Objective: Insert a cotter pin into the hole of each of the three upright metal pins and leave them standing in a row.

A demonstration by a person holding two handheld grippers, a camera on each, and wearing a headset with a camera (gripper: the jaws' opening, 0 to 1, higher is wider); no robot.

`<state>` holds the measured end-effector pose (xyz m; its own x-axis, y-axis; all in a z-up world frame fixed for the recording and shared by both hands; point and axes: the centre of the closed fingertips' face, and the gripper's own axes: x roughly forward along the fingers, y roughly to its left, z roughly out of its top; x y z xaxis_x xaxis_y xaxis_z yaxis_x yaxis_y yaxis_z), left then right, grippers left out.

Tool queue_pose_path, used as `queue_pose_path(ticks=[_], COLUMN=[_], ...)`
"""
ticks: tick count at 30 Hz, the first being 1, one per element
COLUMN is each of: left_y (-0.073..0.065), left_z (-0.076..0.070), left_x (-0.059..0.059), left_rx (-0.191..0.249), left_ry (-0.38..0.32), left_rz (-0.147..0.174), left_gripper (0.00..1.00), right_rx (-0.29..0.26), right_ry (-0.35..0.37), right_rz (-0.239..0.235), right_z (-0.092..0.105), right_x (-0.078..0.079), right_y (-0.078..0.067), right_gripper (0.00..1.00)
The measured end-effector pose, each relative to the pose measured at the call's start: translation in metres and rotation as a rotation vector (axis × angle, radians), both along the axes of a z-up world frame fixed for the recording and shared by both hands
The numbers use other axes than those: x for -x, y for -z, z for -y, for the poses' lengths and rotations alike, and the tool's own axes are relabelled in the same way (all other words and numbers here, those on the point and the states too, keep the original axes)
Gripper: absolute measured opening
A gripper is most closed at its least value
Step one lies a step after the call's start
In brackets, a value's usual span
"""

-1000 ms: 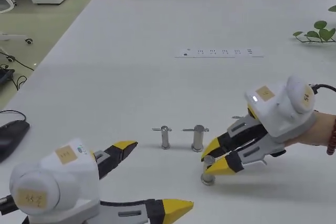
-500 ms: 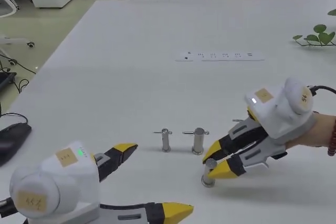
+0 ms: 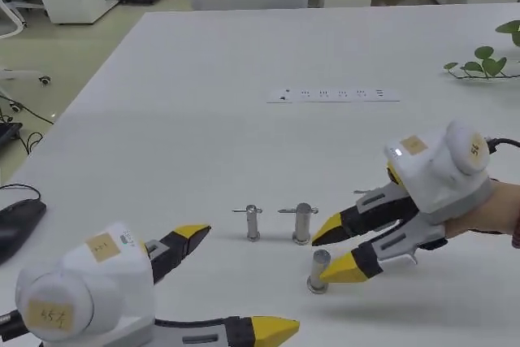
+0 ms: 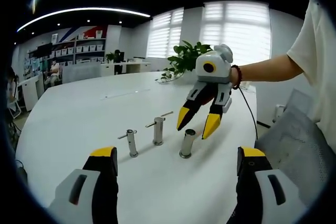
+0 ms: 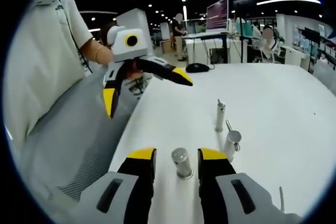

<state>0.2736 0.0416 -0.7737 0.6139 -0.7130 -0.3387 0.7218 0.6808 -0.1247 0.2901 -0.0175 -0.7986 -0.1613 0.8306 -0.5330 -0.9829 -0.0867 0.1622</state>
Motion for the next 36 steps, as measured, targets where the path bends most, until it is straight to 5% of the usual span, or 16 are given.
queue_pose_path(ticks=[12,36], left_y=[-0.006,-0.01], left_z=[0.006,0.004], left_x=[0.003,0.0], left_rx=[0.002,0.015], left_ry=[0.01,0.003], left_rz=[0.018,0.027], left_gripper=[0.95,0.94], right_rx=[0.022,0.097], right_ry=[0.132,0.377], right_rz=[-0.028,0.034], right_z=[0.017,0.053], right_x=[-0.006,-0.065], right_y=[-0.01,-0.01], right_gripper=[0.43,0.41])
